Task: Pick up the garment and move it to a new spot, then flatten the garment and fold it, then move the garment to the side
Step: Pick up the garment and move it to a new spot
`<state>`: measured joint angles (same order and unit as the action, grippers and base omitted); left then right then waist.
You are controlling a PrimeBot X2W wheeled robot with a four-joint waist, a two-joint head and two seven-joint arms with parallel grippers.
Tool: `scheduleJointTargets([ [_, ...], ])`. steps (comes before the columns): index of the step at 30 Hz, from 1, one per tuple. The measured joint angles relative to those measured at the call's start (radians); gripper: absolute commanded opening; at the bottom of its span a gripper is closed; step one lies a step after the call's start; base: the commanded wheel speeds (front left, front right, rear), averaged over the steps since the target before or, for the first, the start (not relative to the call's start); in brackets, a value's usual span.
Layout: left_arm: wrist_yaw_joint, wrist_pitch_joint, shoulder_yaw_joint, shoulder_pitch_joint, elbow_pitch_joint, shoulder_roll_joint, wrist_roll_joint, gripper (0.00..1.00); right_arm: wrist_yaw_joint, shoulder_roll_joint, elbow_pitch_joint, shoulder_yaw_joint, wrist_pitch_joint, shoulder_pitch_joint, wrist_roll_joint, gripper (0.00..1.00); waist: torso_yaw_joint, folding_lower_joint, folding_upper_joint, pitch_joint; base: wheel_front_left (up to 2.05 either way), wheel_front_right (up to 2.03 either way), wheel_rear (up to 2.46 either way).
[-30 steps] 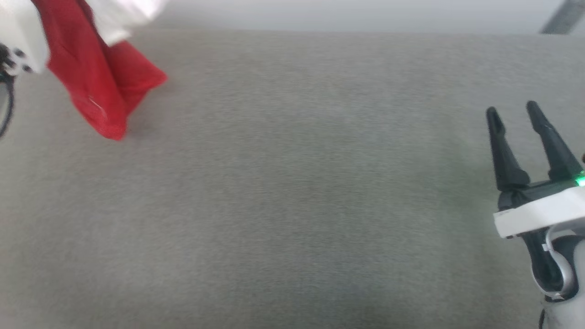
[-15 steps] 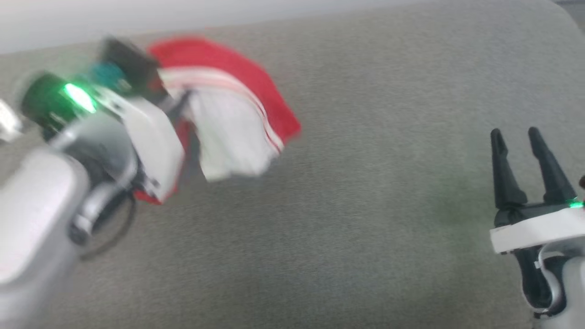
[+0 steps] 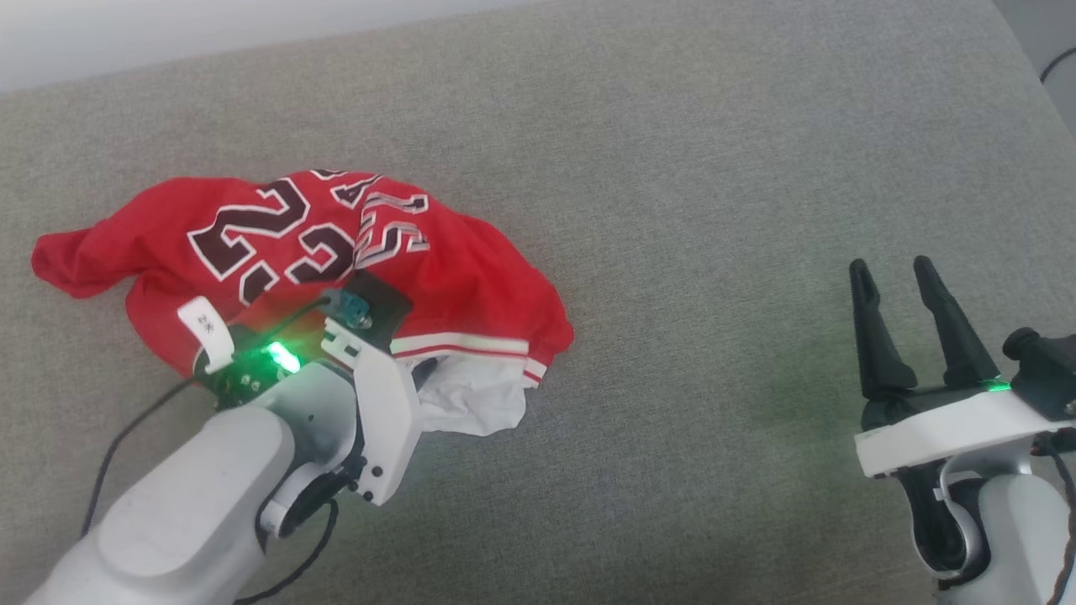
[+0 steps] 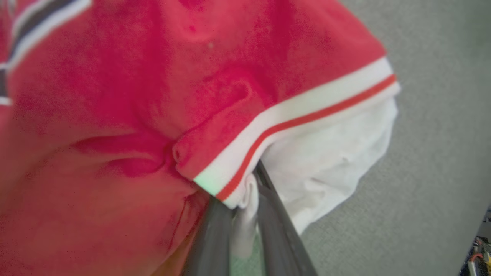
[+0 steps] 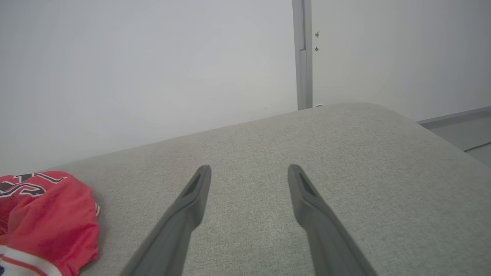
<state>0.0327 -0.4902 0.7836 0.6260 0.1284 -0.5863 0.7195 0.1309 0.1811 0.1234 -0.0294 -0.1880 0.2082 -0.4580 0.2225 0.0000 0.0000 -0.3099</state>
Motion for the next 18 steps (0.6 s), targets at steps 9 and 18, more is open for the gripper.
scheduleJointTargets([
  [9, -0.061, 0.026, 0.02, 0.018, 0.134, 0.062, 0.021, 1.0, 0.0, 0.026, 0.048, -0.04, -0.021, 0.027, -0.025, 1.0, -0.006, 0.0, 0.0001, 0.011, 0.0, 0.0, 0.0],
  [18, -0.081, 0.103, -0.014, 0.014, 0.099, 0.039, 0.04, 1.0, 0.0, 0.059, 0.078, -0.042, -0.029, 0.008, -0.035, 1.0, -0.047, 0.0, 0.0, 0.078, 0.0, 0.0, 0.0],
])
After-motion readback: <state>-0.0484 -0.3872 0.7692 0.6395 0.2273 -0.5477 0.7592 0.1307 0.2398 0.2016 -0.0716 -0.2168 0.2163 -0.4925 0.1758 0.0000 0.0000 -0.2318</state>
